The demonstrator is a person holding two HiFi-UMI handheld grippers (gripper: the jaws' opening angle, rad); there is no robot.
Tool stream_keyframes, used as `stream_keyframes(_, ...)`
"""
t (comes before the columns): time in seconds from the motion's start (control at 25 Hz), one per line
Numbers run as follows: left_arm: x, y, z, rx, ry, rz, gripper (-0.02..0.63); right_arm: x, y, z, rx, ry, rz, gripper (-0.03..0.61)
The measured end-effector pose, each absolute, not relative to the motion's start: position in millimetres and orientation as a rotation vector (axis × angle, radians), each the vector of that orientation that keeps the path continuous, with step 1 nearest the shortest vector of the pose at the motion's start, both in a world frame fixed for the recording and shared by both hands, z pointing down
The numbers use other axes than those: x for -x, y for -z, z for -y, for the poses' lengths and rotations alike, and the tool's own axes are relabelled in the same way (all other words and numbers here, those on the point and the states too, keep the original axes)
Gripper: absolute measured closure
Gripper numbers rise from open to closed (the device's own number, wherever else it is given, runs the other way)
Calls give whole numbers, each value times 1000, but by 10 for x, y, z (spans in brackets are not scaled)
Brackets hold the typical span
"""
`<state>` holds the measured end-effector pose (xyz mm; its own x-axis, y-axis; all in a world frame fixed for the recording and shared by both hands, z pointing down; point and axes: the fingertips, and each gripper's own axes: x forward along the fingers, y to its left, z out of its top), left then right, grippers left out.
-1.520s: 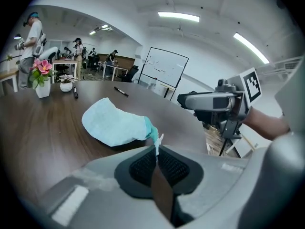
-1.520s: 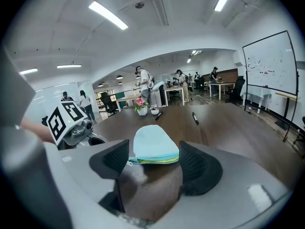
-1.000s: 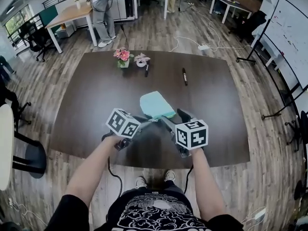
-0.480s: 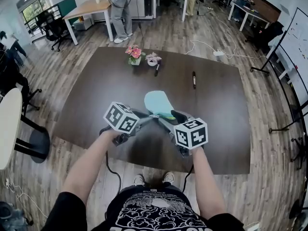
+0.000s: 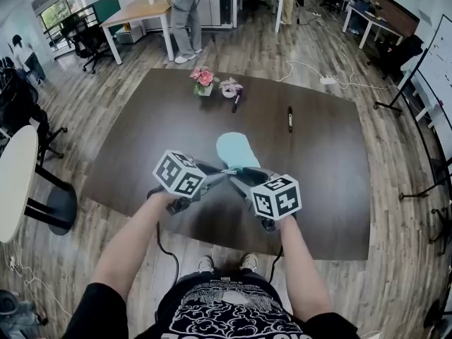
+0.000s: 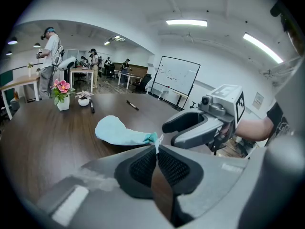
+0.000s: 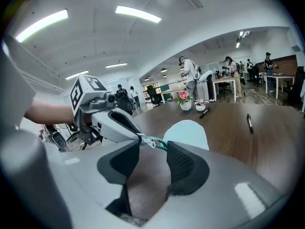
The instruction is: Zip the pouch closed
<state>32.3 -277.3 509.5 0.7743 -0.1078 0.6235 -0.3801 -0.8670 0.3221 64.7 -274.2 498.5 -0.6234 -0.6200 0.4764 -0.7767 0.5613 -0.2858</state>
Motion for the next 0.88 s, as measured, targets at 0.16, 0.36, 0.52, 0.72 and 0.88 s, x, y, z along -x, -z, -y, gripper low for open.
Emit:
stream_keyframes(0.16, -329, -5070, 2756, -2543, -848, 357, 592, -594, -5019, 2749, -1130, -702, 2484, 419)
stream_keyframes(0.36, -331, -5075, 2740, -2542, -854, 344, 592, -534, -5036, 2757, -1095, -716, 2492, 453)
stream_keyframes(0.52, -326, -5082, 2744, -2540, -851, 343, 592, -482, -5047, 2761, -1073, -730, 2501, 474)
stream_keyframes(0.72, -335, -5080, 2754, -2541, -852, 347, 592, -492, -5049, 2778, -1088, -735, 2498, 496)
stream_keyframes(0.88, -320, -5092, 2768, -2538, -852, 360, 592, -499, -5048, 2788, -1111, -735, 2496, 531)
